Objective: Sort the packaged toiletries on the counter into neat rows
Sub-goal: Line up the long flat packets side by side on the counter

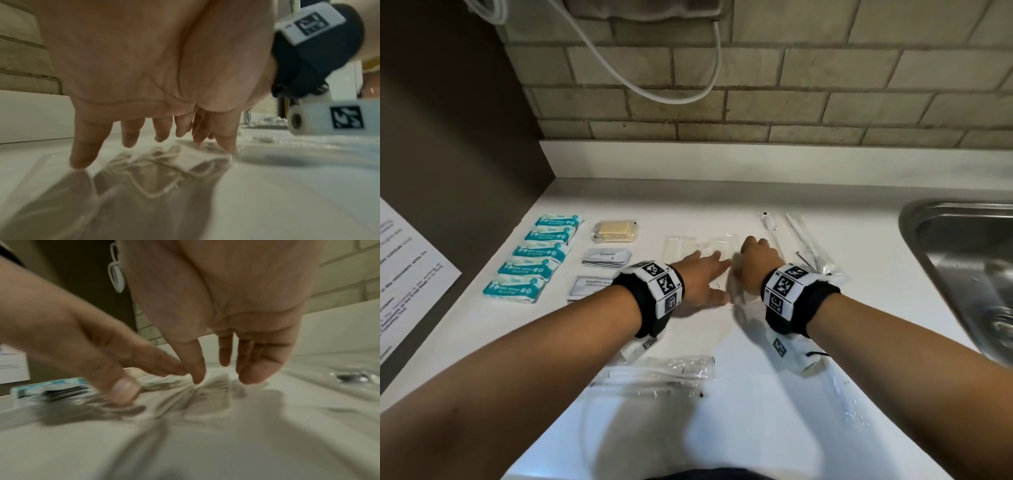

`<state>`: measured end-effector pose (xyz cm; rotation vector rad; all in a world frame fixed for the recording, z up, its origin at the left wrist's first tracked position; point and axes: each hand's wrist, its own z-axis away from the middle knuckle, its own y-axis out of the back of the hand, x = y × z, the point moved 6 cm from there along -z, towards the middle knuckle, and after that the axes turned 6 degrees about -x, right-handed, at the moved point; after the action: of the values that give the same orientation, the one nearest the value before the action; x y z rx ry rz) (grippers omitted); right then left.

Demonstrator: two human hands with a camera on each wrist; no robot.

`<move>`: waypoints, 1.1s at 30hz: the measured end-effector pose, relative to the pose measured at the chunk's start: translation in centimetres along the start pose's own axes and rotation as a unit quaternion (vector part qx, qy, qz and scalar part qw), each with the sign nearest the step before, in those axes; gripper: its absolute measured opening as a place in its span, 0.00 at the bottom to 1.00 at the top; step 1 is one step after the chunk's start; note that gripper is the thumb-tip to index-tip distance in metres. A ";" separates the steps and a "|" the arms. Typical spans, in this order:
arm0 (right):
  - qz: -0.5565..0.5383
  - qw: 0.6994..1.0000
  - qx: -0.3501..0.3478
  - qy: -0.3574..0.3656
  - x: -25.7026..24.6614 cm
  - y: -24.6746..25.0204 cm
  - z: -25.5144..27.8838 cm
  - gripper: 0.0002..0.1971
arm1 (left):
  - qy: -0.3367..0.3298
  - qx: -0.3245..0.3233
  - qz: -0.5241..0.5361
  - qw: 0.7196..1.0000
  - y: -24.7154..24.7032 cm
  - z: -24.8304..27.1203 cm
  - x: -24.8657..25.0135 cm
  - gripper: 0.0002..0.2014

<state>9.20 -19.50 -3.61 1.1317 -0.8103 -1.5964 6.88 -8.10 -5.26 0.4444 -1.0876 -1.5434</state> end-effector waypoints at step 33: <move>0.227 0.947 -0.098 0.207 -9.3 -5.5 0.9 0.23 | 0.067 0.051 -0.204 0.975 0.8 4.1 -8.9 0.22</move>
<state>7.34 -9.02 -5.63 0.9993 -0.5636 -0.9857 6.72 1.77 -5.01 0.8730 -1.0135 -1.7877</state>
